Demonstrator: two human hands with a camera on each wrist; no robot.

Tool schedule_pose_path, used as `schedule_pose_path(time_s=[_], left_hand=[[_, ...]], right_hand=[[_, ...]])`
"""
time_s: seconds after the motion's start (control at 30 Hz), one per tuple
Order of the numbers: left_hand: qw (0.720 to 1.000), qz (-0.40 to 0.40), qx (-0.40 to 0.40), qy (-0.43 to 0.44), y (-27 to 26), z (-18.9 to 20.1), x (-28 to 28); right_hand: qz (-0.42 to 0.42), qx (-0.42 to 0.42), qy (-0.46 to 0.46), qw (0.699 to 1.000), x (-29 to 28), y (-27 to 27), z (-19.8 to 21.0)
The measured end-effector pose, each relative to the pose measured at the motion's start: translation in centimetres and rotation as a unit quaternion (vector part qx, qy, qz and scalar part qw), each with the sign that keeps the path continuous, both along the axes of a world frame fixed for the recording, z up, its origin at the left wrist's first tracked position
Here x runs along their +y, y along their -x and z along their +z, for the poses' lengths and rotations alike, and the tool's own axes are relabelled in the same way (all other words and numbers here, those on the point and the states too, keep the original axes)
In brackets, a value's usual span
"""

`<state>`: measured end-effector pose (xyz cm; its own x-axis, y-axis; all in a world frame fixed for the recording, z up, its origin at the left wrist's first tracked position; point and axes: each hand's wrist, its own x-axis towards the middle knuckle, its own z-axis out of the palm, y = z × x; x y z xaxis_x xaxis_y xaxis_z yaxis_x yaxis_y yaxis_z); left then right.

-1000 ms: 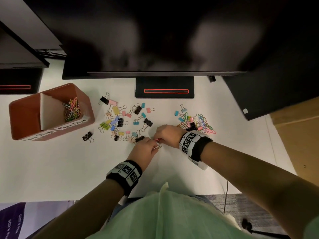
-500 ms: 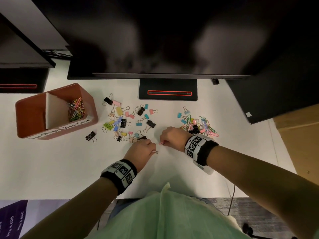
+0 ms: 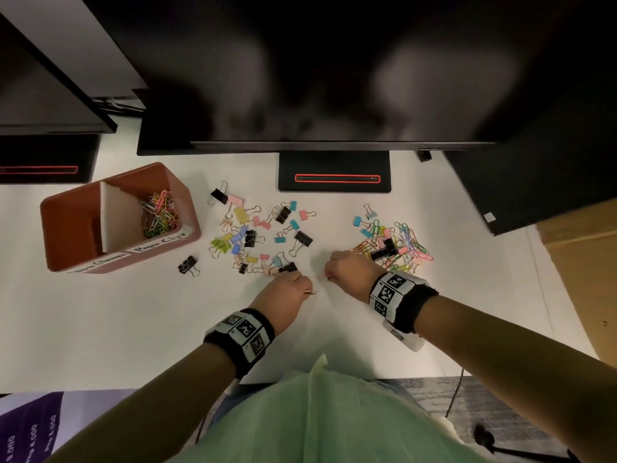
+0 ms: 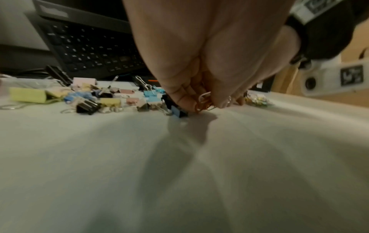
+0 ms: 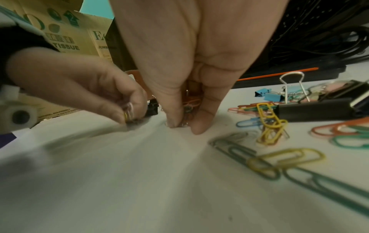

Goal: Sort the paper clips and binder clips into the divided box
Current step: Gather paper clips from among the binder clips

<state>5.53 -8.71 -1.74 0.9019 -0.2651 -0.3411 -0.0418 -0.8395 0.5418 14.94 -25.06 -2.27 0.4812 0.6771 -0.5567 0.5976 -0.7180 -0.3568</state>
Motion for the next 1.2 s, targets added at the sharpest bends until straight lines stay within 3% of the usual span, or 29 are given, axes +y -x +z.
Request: schedule_pose_path(time_s=[0.13, 0.23, 0.4, 0.47, 0.6, 0.7, 0.83, 0.97, 1.07, 1.2], left_hand=[[0.992, 0.097, -0.05, 0.069, 0.5, 3.2, 3.7], [0.97, 0.205, -0.103, 0.076, -0.1, 6.3, 9.2], [0.94, 0.316, -0.127, -0.007, -2.3, 9.2, 18.9], [0.933, 0.341, -0.104, -0.043, -3.1, 9.4, 21.2], [0.934, 0.357, -0.021, -0.021, -3.8, 8.5, 24.2], [0.942, 0.331, -0.037, -0.045, -3.4, 8.7, 25.1], [0.948, 0.303, -0.098, 0.025, -2.4, 9.9, 24.0], [0.954, 0.251, -0.127, 0.106, -2.7, 10.5, 20.4], [0.972, 0.172, -0.108, 0.12, -3.6, 9.5, 16.3], [0.987, 0.094, -0.033, 0.128, -5.5, 7.4, 9.4]], right_hand=[[-0.049, 0.018, 0.0, 0.999, 1.1, -0.7, 1.7], [-0.084, 0.007, -0.061, 0.995, 4.9, -1.7, 4.7], [-0.071, -0.028, -0.183, 0.98, 16.3, -2.8, 10.0], [-0.067, -0.045, -0.207, 0.975, 21.3, -2.9, 11.2], [-0.078, -0.046, -0.192, 0.977, 29.0, -2.5, 10.7], [-0.094, -0.027, -0.166, 0.981, 30.8, -1.9, 9.4], [-0.094, -0.021, -0.254, 0.962, 28.3, -1.1, 9.0], [-0.146, -0.043, -0.32, 0.935, 21.3, -1.2, 8.5], [-0.202, -0.089, -0.282, 0.934, 13.7, -2.1, 7.2], [-0.278, -0.126, -0.164, 0.938, 3.2, -3.5, 5.1]])
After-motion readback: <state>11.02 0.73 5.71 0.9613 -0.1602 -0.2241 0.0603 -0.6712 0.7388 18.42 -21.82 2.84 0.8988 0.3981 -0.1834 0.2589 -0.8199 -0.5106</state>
